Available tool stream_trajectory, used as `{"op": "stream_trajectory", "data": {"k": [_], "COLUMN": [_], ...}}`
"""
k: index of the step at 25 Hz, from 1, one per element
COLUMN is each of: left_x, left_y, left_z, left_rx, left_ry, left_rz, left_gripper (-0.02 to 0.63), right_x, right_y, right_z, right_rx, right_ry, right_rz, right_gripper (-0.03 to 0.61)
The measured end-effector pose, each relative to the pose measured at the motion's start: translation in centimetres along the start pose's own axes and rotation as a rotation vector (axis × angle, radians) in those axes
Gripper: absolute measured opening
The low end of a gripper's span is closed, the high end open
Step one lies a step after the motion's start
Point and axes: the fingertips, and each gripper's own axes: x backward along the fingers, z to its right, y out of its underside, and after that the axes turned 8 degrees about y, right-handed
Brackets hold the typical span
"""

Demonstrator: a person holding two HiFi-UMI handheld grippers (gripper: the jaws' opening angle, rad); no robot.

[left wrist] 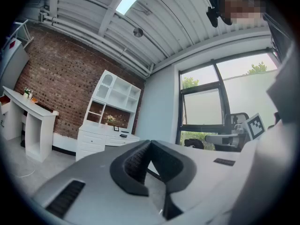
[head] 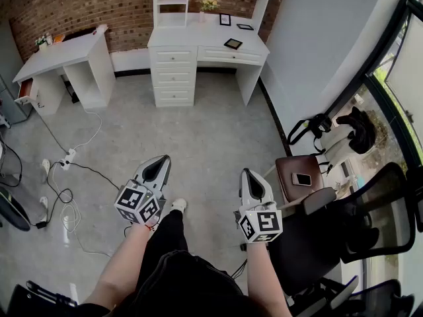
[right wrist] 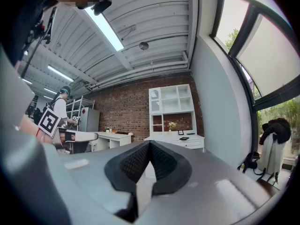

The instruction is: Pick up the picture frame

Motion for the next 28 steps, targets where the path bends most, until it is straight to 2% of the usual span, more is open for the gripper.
{"op": "stream_trajectory", "data": {"k": [9,13,17,21,28], "left_x": [-7.0,-10.2,-13.6,-16.2,-21.0], "left_y": [0.7,1.7,1.7,1.2,0.9], "left_z": [-4.8,-8.1,-10.4,-13.6,-18.3], "left_rx": [-0.032,-0.002,-0.011,0.000,0.002], "left_ry": [0.037,0.029,0.057,0.046,0.057], "left_rz": [-0.030,-0.049,-0.063,-0.064,-0.059], "left_gripper": [0.003,0.003,0.003,0.003,0.003], "right_x": [-7.0,-10.8,-15.2,-19.3,-25.7], "right_y": [1.7,3.1,4.1,4.7,5.5], "right_z": [3.8,5.5,6.4,6.4,8.5], "right_rx": [-0.010,-0.021,-0.035,-0.040,-0.065], "right_ry": [0.053,0.067,0.062,0.047,0.073], "right_rz": [-0.022,-0.056,-0.075,-0.096,-0.101], "right_gripper": [0.002,0.002,0.002,0.002,0.003]}}
